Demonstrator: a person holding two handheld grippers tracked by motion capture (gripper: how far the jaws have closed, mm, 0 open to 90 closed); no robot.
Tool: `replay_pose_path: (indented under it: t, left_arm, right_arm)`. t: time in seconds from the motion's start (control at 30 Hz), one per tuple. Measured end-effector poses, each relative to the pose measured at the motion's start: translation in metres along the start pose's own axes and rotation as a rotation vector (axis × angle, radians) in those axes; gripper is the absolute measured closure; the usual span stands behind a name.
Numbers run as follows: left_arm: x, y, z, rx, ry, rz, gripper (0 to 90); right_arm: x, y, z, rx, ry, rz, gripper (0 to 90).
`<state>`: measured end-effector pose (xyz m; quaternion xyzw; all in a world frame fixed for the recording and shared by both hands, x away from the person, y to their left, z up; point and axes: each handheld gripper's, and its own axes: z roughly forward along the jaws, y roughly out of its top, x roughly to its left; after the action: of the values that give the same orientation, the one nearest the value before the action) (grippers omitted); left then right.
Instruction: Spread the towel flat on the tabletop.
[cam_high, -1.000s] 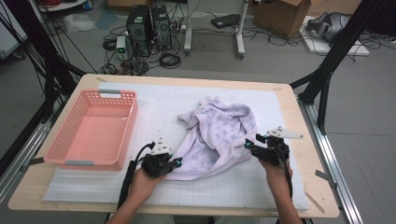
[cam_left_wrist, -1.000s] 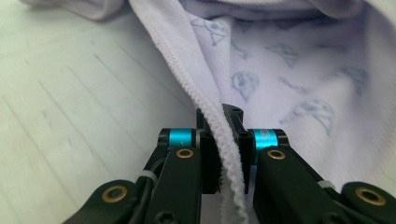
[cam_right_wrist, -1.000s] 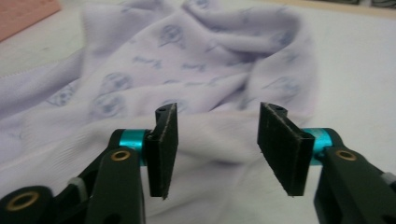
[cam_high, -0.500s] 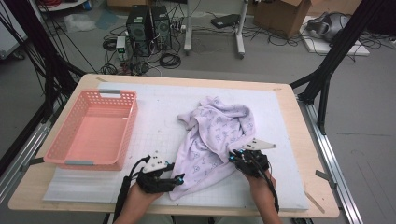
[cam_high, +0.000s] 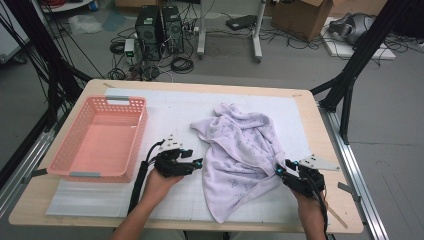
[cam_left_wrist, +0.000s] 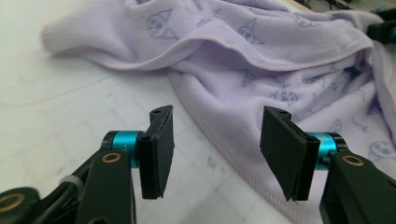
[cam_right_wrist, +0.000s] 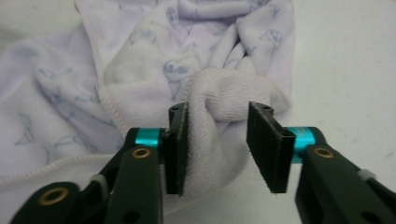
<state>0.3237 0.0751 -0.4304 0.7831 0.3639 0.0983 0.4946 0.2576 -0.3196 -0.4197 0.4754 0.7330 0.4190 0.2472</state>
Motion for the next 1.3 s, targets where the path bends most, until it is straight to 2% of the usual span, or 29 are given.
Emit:
replay_pose_path:
  t: [0.1, 0.17, 0.3, 0.37, 0.4, 0.5, 0.53, 0.63, 0.67, 0.73, 0.77, 0.8, 0.93, 0.97, 1.0, 1.03, 1.07, 1.1, 1.13, 1.17, 1.23, 1.27, 1.3]
  left_arm:
    - [0.000, 0.008, 0.019, 0.038, -0.001, 0.008, 45.7]
    - [-0.002, 0.011, 0.032, 0.068, -0.009, 0.010, 47.9]
    - [-0.004, 0.008, 0.048, 0.115, 0.016, 0.005, 54.4]
    - [-0.007, 0.006, 0.049, 0.127, 0.037, 0.044, 71.2]
    - [-0.009, 0.006, 0.048, 0.137, 0.025, 0.064, 79.7]
    - [-0.017, 0.003, 0.040, 0.174, 0.022, 0.109, 84.2]
    - [-0.023, -0.002, 0.030, 0.182, 0.007, 0.133, 84.3]
    - [-0.028, -0.009, 0.017, 0.182, -0.015, 0.153, 84.3]
    - [-0.033, -0.019, 0.004, 0.167, -0.033, 0.142, 84.2]
    - [-0.035, -0.024, -0.002, 0.161, -0.041, 0.147, 84.1]
    - [-0.042, -0.034, -0.014, 0.157, -0.058, 0.158, 84.0]
    - [-0.042, -0.034, -0.014, 0.157, -0.058, 0.158, 83.9]
    - [-0.058, -0.051, -0.037, 0.142, -0.105, 0.173, 83.2]
    - [-0.058, -0.051, -0.037, 0.142, -0.105, 0.173, 81.6]
    - [-0.059, -0.051, -0.039, 0.141, -0.112, 0.167, 76.3]
    - [-0.058, -0.049, -0.040, 0.133, -0.114, 0.147, 68.8]
    - [-0.056, -0.046, -0.041, 0.121, -0.119, 0.127, 68.8]
    - [-0.053, -0.041, -0.042, 0.107, -0.113, 0.119, 58.0]
    - [-0.049, -0.035, -0.042, 0.092, -0.102, 0.109, 58.0]
    - [-0.045, -0.028, -0.042, 0.083, -0.093, 0.109, 50.9]
    - [-0.036, -0.014, -0.037, 0.073, -0.089, 0.092, 48.8]
    - [-0.026, 0.000, -0.028, 0.068, -0.083, 0.076, 47.2]
    - [-0.021, 0.006, -0.021, 0.068, -0.083, 0.055, 47.1]
  right_arm:
    - [0.003, 0.003, -0.004, -0.035, 0.007, -0.001, 50.6]
    - [0.005, 0.004, -0.003, -0.038, 0.010, -0.009, 49.7]
    - [0.008, 0.005, -0.002, -0.037, 0.019, -0.016, 49.2]
    - [0.009, 0.005, -0.001, -0.038, 0.024, -0.024, 49.3]
    - [0.009, 0.005, -0.001, -0.035, 0.022, -0.020, 49.3]
    - [0.007, 0.005, -0.001, -0.040, 0.021, -0.015, 49.4]
    - [0.007, 0.005, -0.001, -0.036, 0.020, -0.009, 49.4]
    - [0.006, 0.004, -0.002, -0.040, 0.017, -0.009, 49.4]
    - [0.005, 0.004, -0.002, -0.042, 0.014, -0.007, 49.5]
    - [0.004, 0.004, -0.002, -0.039, 0.011, 0.000, 49.5]
    - [0.004, 0.004, -0.002, -0.041, 0.011, 0.004, 49.5]
    - [0.004, 0.004, -0.002, -0.042, 0.010, 0.004, 49.5]
    - [0.004, 0.004, -0.001, -0.042, 0.011, 0.005, 49.5]
    - [0.004, 0.004, -0.001, -0.042, 0.011, 0.005, 49.5]
    - [0.004, 0.005, 0.000, -0.043, 0.012, 0.003, 49.5]
    - [0.005, 0.005, 0.000, -0.042, 0.013, 0.004, 49.5]
    - [0.005, 0.005, 0.000, -0.042, 0.013, 0.004, 49.5]
    - [0.005, 0.005, 0.001, -0.045, 0.013, -0.004, 49.4]
    - [0.005, 0.005, 0.001, -0.045, 0.013, -0.004, 49.4]
    - [0.006, 0.006, 0.001, -0.050, 0.014, -0.001, 49.4]
    - [0.006, 0.006, 0.001, -0.049, 0.014, -0.001, 49.4]
    - [0.005, 0.005, 0.001, -0.048, 0.015, 0.004, 49.2]
    - [0.005, 0.005, 0.001, -0.048, 0.016, 0.005, 49.2]
